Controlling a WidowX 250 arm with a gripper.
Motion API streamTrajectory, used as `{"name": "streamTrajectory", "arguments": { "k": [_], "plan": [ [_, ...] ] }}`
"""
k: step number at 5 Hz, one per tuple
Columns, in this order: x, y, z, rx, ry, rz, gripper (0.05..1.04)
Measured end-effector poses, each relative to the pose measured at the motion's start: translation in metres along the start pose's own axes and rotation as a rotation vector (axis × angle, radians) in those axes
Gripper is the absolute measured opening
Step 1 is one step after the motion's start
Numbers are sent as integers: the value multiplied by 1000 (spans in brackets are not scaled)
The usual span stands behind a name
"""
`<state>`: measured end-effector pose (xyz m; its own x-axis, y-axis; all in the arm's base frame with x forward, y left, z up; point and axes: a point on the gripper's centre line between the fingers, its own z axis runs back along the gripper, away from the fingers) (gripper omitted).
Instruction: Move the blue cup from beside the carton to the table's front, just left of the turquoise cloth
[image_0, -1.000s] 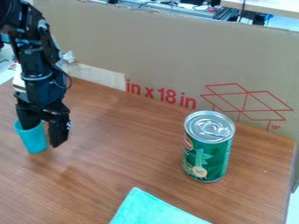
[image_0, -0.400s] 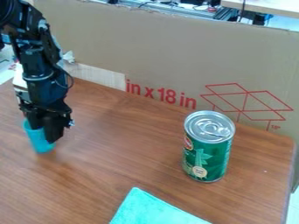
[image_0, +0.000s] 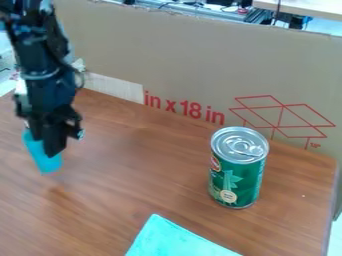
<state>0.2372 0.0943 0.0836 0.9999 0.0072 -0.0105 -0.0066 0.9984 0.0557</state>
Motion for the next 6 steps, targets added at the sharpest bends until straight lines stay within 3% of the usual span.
{"name": "streamTrajectory", "arguments": {
  "k": [1, 2, 3, 6],
  "plan": [
    [-31, -36, 8, -10, 15, -17, 105],
    [-59, -78, -8, -47, 106, -48, 105],
    [-68, -105, -16, -72, 117, -108, 105],
    [-81, -119, -32, -58, 159, -103, 104]
  ]
}}
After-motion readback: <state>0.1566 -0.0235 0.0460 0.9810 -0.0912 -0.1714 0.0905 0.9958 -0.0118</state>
